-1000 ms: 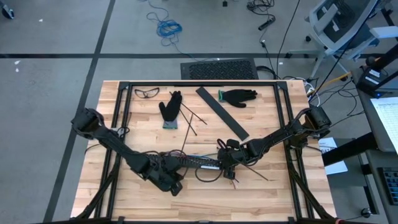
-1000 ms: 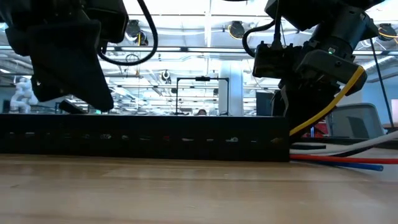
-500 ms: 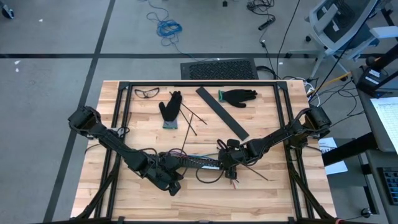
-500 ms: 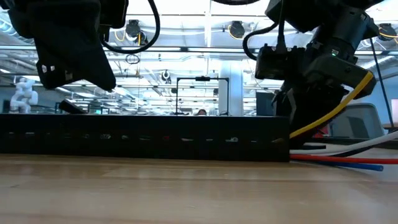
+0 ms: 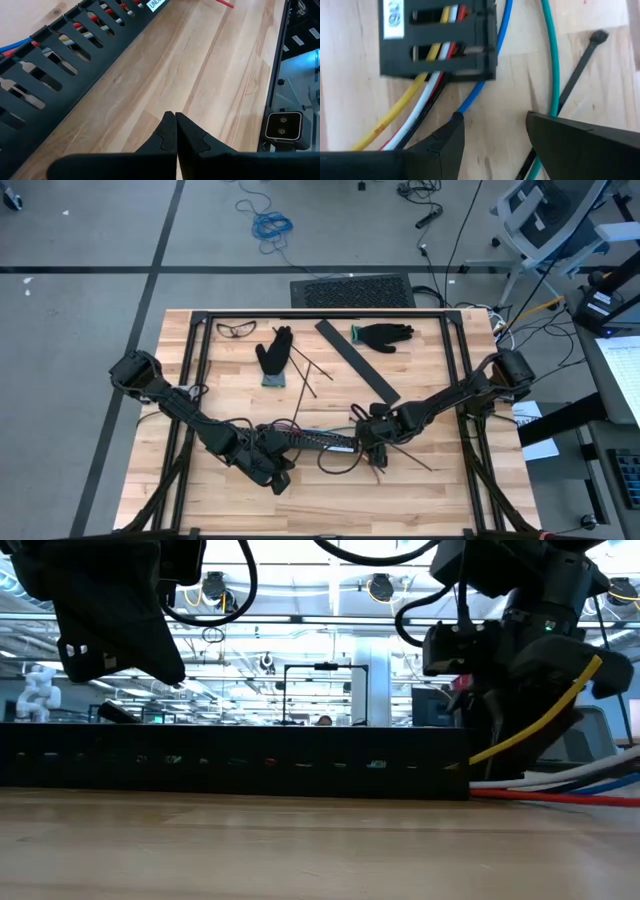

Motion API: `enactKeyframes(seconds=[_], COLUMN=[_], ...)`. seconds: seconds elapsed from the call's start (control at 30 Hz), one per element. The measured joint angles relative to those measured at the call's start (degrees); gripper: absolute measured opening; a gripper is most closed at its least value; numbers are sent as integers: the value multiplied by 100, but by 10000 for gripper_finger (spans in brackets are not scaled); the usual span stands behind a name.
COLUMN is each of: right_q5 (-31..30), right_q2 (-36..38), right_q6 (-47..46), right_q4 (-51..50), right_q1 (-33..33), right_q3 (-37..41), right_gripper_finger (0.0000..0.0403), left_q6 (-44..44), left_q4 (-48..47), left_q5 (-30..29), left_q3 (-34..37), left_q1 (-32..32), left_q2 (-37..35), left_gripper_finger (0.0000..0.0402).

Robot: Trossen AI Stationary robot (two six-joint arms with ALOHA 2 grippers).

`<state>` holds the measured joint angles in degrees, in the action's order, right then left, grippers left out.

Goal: Ziptie cables
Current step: Put the ziptied cables in the black cable duct

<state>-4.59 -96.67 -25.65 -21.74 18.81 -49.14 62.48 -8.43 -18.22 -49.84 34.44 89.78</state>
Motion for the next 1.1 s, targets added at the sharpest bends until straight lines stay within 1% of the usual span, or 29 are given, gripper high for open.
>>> enactKeyframes(seconds=[0.17, 0.27, 0.4, 0.5, 0.7, 0.77, 0.83, 0.9, 0.97, 1.03, 1.1], right_q5=[101, 85, 30, -175, -896, -1094, -1240, -1397, -1507, -1529, -1640], right_q2=[348, 633, 1030, 1274, 1712, 1801, 1847, 1885, 1890, 1890, 1890], right_q6=[-23, -142, -184, -338, -743, -927, -1077, -1170, -1169, -1157, -1149], right_q4=[-525, -1037, -1669, -1964, -1907, -1884, -1875, -1866, -1863, -1864, -1866], right_q1=[15, 38, 128, 123, 121, 113, 111, 113, 113, 96, 67], right_q3=[32, 27, 25, 25, 25, 21, 21, 21, 21, 21, 21], right_gripper_finger=[205, 205, 205, 205, 205, 205, 203, 201, 200, 199, 199], left_q6=[-25, -49, -299, -792, -2369, -2688, -2636, -2319, -1935, -1651, -1300], left_q4=[-3, 0, -6, -209, -591, -998, -1738, -2714, -3378, -3903, -4146], left_q5=[0, -9, -129, -362, -1240, -1290, -1127, -974, -855, -892, -1032], left_q3=[0, 0, 0, -113, -385, -413, -422, -411, -448, -558, -600], left_q1=[-2, 0, -7, -35, -107, -154, -212, -221, -157, 81, 323], left_q2=[0, -2, -20, -162, -554, -636, -634, -616, -627, -736, -867], left_gripper_finger=[0, 0, 0, 0, 0, 0, 0, 0, 0, 0, 0])
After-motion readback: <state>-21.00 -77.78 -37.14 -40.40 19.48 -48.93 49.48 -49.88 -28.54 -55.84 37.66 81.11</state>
